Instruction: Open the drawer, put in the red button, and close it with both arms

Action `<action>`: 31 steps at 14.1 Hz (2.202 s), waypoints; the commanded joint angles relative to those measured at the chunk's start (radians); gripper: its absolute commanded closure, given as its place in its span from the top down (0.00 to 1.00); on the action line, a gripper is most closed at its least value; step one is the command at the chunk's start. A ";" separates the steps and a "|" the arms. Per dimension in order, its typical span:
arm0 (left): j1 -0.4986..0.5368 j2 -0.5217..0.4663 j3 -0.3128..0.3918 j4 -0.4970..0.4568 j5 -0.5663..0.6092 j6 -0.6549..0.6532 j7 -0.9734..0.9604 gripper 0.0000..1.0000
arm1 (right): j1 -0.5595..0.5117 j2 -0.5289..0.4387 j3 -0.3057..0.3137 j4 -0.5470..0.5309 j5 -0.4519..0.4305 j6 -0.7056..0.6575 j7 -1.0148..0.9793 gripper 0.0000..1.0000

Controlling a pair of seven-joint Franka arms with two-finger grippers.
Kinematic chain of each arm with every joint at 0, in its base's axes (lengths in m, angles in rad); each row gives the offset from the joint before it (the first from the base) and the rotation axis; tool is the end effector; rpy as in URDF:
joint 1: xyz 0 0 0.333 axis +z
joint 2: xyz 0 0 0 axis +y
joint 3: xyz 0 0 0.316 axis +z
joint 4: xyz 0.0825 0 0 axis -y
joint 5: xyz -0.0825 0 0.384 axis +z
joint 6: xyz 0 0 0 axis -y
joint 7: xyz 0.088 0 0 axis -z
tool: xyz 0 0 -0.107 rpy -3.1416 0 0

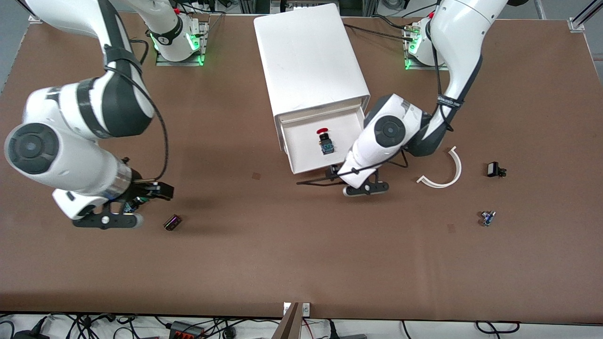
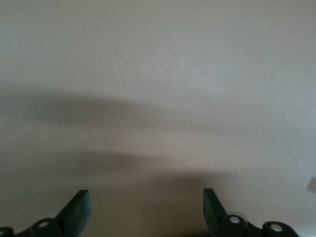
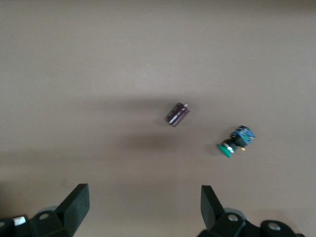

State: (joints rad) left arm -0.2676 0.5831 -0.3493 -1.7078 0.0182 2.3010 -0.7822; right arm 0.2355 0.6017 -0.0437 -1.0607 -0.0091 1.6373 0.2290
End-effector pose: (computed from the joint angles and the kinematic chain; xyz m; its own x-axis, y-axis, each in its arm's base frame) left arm 0.5668 -0.3704 0.2741 0.9749 0.2016 -0.0948 0.2143 -0.9649 0.1520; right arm 0.7072 0.1459 0.4850 0.9994 -0.0294 -0.0163 -0.0288 -0.9988 0.0385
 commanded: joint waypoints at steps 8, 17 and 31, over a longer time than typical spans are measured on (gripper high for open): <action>-0.015 -0.023 -0.105 -0.055 -0.003 -0.207 -0.074 1.00 | -0.215 -0.304 0.018 -0.255 0.001 -0.023 -0.261 1.00; -0.039 -0.029 -0.134 -0.052 -0.006 -0.301 -0.091 1.00 | -0.239 -0.405 0.024 -0.368 -0.017 -0.071 -0.269 1.00; 0.350 -0.218 -0.132 0.206 0.169 -0.609 0.401 1.00 | -0.232 -0.617 0.025 -0.688 -0.029 0.072 -0.272 1.00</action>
State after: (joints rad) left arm 0.0192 0.4331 -0.4685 -1.5046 0.1694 1.7440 -0.5272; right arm 0.0036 0.0026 -0.0256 -1.7215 -0.0195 1.6896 -0.0448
